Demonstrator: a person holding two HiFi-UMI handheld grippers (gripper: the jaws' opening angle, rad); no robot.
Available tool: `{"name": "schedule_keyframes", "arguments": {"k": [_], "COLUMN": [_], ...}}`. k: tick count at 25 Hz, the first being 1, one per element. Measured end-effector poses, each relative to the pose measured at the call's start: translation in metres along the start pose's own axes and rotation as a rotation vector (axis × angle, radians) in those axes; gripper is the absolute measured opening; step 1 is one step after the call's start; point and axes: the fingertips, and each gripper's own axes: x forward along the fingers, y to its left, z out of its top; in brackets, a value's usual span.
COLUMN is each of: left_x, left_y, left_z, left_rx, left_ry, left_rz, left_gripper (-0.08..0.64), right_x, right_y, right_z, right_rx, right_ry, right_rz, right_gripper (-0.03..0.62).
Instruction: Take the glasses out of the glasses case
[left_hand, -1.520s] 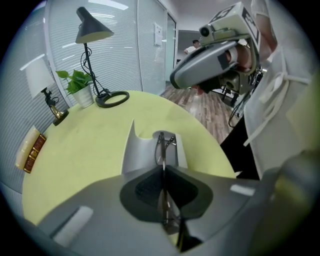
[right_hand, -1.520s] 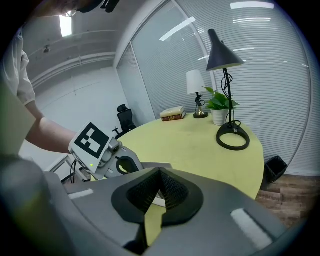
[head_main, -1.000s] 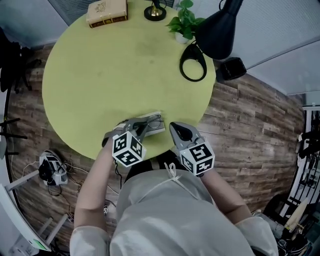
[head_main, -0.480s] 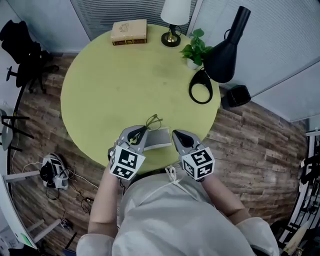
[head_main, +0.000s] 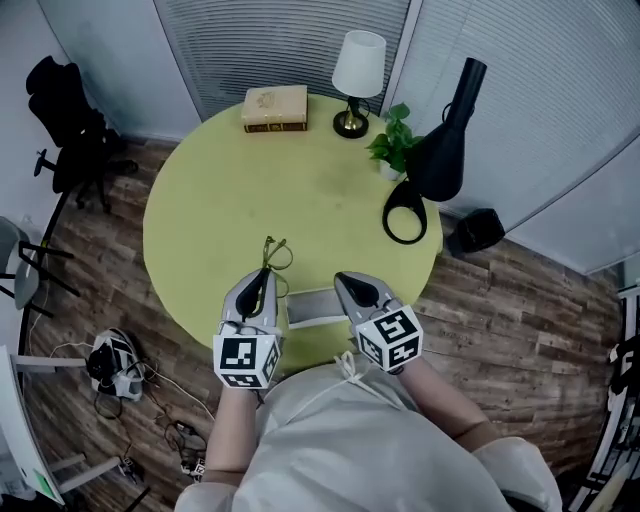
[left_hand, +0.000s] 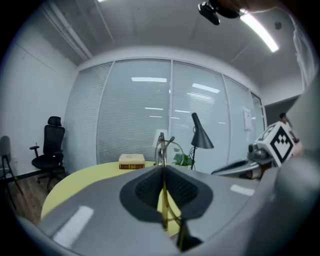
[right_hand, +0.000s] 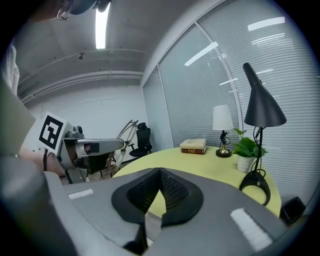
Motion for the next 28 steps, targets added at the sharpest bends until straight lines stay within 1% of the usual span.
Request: {"name": "schedule_keyframes", "arguments": {"k": [2, 5, 12, 17, 25, 28], "left_x": [-0.008, -0.02, -0.026, -0.026, -0.029, -0.029], "left_y": [0.007, 0.014, 0.015, 0.017, 0.02, 0.019], "left_z": [0.005, 0.007, 0.006, 0.004, 0.004, 0.003], "left_rx": [-0.029, -0.047, -0.045, -0.043, -0.025, -0.018], "left_ry": [-0.022, -0.037, -0.035, -0.032, -0.04, -0.037], "left_rz": [0.034, 0.067, 0.08, 0.09, 0.102, 0.105], "left_gripper": [0.015, 0.014, 0.015, 0.015, 0.015, 0.015], "right_x": [-0.002, -0.007, -0.014, -0.015, -0.014, -0.013], "right_y": [0.003, 0.006, 0.012, 0.011, 0.013, 0.01], "right_z": [0.007, 0.016, 0.025, 0.024, 0.021, 0.018], "right_rx": [-0.006, -0.011, -0.088, -0.062, -0.083, -0.053], "right_ry": [-0.015, -0.042, -0.059, -0.053, -0.037, -0.032], "right_rz": [0.001, -0.002, -0.021, -0.026, -0.04, -0.049], "right_gripper": [0.0, 0.0, 0.0, 0.0, 0.0, 0.0]}}
